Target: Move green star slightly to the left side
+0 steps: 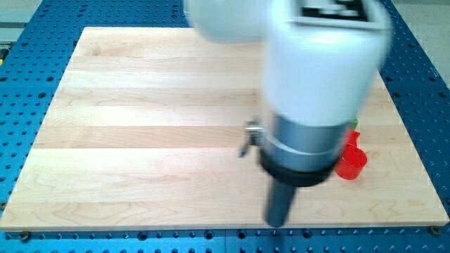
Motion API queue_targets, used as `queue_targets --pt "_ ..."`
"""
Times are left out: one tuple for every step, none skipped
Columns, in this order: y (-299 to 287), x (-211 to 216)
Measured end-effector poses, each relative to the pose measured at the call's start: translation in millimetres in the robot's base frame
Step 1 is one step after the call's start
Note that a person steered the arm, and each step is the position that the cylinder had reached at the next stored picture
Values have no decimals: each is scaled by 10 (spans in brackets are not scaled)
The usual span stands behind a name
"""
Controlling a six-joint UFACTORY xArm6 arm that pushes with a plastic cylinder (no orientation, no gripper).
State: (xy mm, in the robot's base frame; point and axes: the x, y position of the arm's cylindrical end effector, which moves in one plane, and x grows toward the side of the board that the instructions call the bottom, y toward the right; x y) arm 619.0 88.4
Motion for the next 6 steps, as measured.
queue_targets --pt "832 -49" --pt "1202 -48" --pt "1733 -74" --pt "2242 -417" --pt "2519 -1061" --pt "2290 -1580"
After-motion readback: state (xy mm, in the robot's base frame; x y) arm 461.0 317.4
